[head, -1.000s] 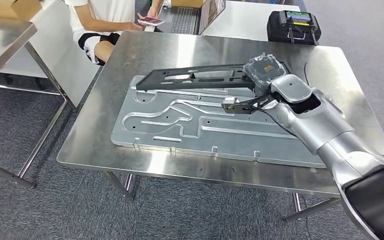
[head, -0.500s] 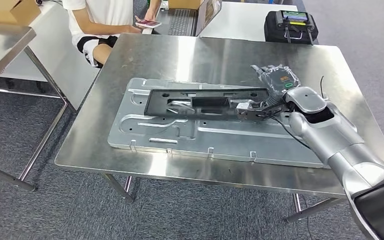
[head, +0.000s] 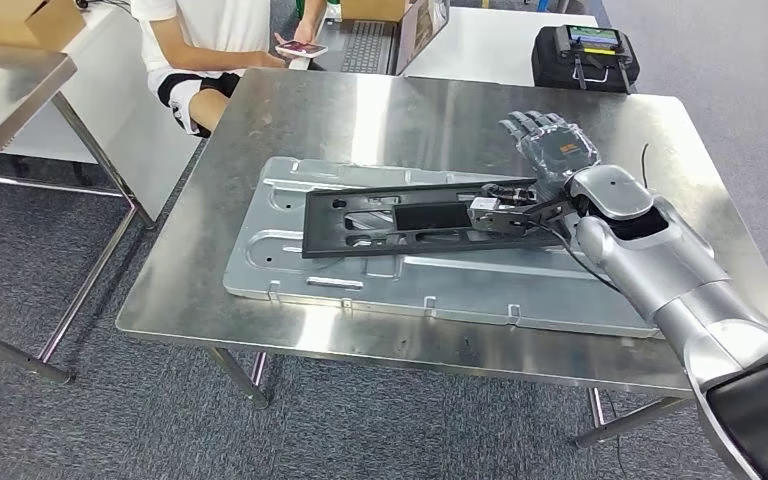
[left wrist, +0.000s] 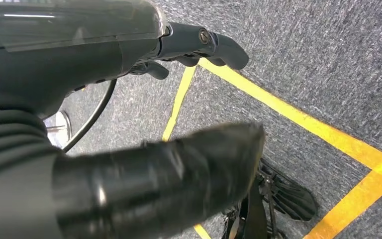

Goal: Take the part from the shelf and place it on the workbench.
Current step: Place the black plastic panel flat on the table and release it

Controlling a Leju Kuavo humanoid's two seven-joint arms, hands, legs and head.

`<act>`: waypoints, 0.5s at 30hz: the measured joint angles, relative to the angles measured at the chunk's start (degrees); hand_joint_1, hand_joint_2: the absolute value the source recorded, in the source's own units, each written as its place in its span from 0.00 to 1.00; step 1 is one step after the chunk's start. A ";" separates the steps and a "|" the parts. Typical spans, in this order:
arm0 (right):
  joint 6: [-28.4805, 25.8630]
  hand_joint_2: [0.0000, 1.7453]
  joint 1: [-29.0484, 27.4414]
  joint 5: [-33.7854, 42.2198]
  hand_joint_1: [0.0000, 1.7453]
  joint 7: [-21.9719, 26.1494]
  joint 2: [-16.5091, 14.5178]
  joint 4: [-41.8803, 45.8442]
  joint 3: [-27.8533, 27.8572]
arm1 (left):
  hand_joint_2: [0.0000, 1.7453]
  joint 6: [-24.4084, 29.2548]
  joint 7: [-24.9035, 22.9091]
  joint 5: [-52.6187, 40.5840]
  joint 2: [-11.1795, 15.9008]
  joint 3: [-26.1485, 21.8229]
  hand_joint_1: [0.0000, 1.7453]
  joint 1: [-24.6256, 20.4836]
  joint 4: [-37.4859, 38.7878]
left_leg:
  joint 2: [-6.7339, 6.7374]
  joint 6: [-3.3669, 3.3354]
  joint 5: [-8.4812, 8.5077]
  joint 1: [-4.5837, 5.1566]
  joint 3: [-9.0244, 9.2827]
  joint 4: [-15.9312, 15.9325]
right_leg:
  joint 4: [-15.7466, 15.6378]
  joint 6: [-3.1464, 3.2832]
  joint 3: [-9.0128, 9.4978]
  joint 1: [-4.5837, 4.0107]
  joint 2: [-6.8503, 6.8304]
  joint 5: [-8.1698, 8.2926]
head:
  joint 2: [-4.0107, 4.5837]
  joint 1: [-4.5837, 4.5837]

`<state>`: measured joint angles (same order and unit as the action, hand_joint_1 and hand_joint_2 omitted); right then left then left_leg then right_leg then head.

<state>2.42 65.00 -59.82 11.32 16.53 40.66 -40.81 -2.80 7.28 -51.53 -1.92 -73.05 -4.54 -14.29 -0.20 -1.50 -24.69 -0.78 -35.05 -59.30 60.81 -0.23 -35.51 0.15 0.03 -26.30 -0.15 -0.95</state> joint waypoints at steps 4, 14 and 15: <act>0.22 0.00 0.54 -0.25 0.00 -0.07 0.32 -0.14 0.05 | 0.00 -0.10 0.00 0.06 -0.05 -0.01 0.00 -0.10 0.02 | 0.08 -0.93 0.90 -0.11 -0.97 0.32 | 11.44 -0.93 -3.91 0.29 -0.01 -7.78 | 0.00 0.03; 1.75 0.00 3.19 -1.49 0.00 0.33 0.40 -0.56 -0.14 | 0.00 0.41 -1.25 -1.67 -0.99 0.00 0.00 -0.08 0.07 | -0.07 1.17 3.40 -0.05 -2.82 0.48 | -2.40 0.67 4.78 -0.34 -0.12 -1.51 | 0.00 -0.02; 1.80 0.00 3.39 -1.49 0.00 0.35 0.25 -0.61 -0.24 | 0.00 0.43 -1.31 -1.71 -1.10 0.00 0.00 -0.10 0.08 | -0.09 1.44 2.68 -0.04 -3.19 0.01 | -2.70 1.08 4.49 -0.18 -0.22 -0.94 | 0.00 -0.02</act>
<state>4.22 68.39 -61.31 11.67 16.78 40.06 -41.05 -2.38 5.97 -53.24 -3.02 -73.05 -4.64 -14.22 -0.29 -0.06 -22.01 -0.82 -38.24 -59.29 58.11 0.85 -31.02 -0.04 -0.19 -27.24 -0.15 -0.97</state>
